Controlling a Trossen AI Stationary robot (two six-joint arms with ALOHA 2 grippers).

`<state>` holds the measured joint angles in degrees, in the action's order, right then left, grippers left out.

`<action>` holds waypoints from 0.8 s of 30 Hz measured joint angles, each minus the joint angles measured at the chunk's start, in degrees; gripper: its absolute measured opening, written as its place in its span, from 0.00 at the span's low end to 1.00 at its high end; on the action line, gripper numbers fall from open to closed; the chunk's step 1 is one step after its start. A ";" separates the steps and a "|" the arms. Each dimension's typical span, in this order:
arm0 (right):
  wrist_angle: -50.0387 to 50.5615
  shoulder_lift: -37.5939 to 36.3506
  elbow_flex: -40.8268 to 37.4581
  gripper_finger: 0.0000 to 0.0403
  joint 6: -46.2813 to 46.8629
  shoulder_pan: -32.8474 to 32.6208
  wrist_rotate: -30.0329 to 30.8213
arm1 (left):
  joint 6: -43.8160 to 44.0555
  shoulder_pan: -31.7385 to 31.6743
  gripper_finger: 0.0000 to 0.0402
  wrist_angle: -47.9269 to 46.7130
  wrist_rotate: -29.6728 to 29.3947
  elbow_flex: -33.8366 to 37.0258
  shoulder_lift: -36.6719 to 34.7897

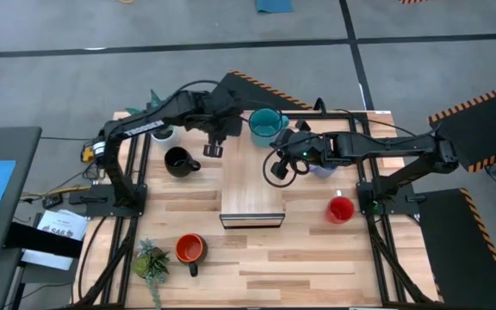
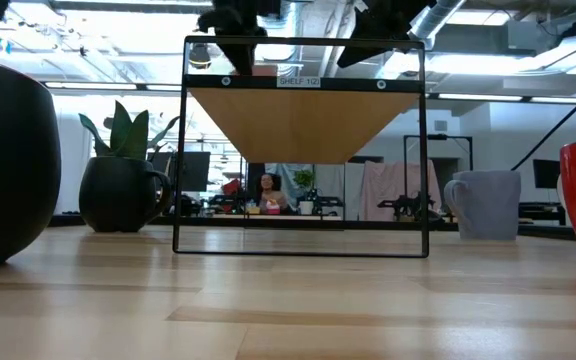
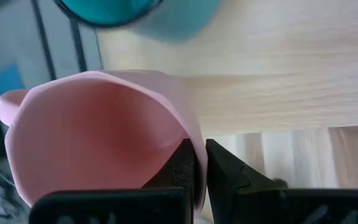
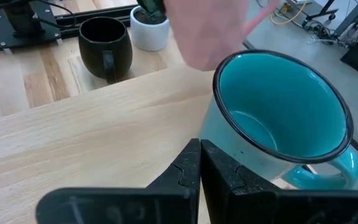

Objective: Place coffee mugs
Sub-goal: Adjust the mugs on the shelf

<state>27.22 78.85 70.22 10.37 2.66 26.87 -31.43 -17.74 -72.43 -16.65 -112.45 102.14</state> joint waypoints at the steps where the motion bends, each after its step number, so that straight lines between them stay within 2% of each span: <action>1: 0.18 0.00 0.00 0.09 0.11 0.00 0.00 | 0.96 -0.32 0.00 -0.96 0.28 -0.46 0.75; 5: 1.14 0.00 0.00 0.09 0.12 0.00 0.00 | 2.51 -1.24 0.00 -4.08 0.59 -0.60 2.99; 8: 1.18 0.00 0.00 0.08 0.13 -0.02 0.00 | 2.28 -1.58 0.00 -2.89 1.16 -0.58 4.19; 14: 1.14 0.00 0.00 0.07 0.21 0.00 0.00 | 1.52 -1.83 0.00 0.14 3.89 -0.58 4.00; 24: 1.09 0.00 0.00 0.08 0.24 -0.02 0.02 | 1.05 -1.81 0.03 -1.05 4.28 -0.58 3.81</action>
<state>28.32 78.85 70.22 10.61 2.64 26.89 -30.38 -19.55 -73.48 -12.36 -113.03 105.95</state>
